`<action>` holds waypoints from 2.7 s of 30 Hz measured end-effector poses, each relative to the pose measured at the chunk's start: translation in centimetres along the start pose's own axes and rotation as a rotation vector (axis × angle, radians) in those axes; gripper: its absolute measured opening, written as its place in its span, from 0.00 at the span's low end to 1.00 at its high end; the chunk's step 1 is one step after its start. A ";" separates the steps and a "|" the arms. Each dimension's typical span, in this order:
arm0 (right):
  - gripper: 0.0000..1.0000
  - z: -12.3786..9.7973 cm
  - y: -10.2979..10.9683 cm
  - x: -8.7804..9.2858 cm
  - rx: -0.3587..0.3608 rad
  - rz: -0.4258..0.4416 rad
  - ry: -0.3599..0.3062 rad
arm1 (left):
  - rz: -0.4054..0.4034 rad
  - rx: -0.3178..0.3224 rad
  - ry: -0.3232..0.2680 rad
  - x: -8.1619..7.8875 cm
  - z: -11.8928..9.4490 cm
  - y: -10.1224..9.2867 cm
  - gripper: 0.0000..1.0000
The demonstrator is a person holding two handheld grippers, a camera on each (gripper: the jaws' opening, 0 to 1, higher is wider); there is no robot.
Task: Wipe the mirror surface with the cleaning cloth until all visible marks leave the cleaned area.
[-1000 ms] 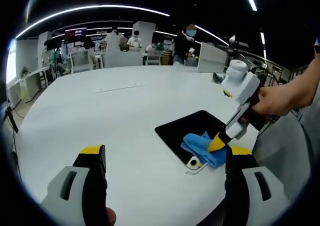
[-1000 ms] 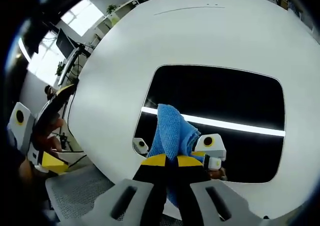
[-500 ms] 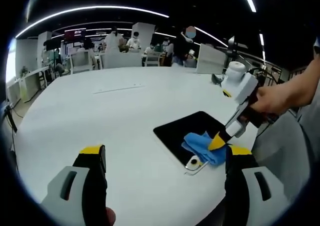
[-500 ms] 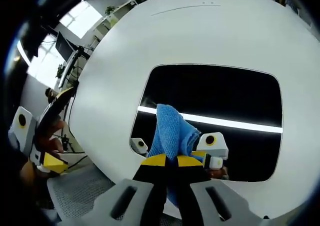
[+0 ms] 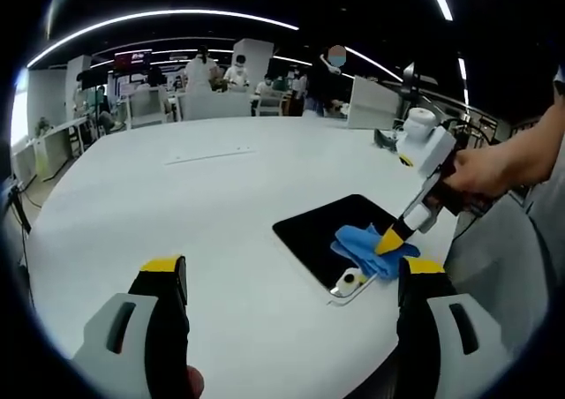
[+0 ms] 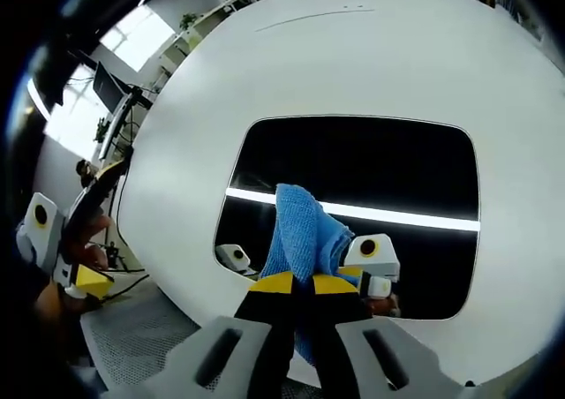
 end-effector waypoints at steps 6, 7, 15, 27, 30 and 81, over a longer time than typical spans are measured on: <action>0.00 -0.3 -0.7 0.0 0.009 -0.004 0.002 | 0.005 0.001 -0.002 -0.2 0.1 0.1 0.99; 0.00 -0.4 -0.8 0.0 0.010 -0.003 0.002 | 0.005 0.000 -0.002 -0.2 0.1 0.1 0.99; 0.00 -0.7 -1.6 0.1 0.018 -0.004 0.003 | 0.004 -0.002 -0.002 -0.2 0.2 0.1 0.99; 0.00 -0.6 -1.6 -0.4 0.022 -0.021 0.009 | -0.003 -0.005 0.003 0.0 0.3 0.1 0.99; 0.00 -0.4 -1.7 -0.8 0.022 -0.029 0.006 | -0.006 -0.004 0.004 0.1 0.3 0.0 0.99; 0.00 4.4 -3.7 -10.3 0.077 -0.119 -0.023 | -0.011 -0.036 0.021 0.1 -0.1 0.7 0.99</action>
Point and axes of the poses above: the point that each gripper's makers call its tool centre point, and the gripper's own axes: z roughly forward along the fingers, y roughly to its left, x roughly out of its underside, the point moved 8 cm from there along -z, roughly backward along the fingers, and after that the axes turned 9 degrees about -y, right-handed, at the moved point
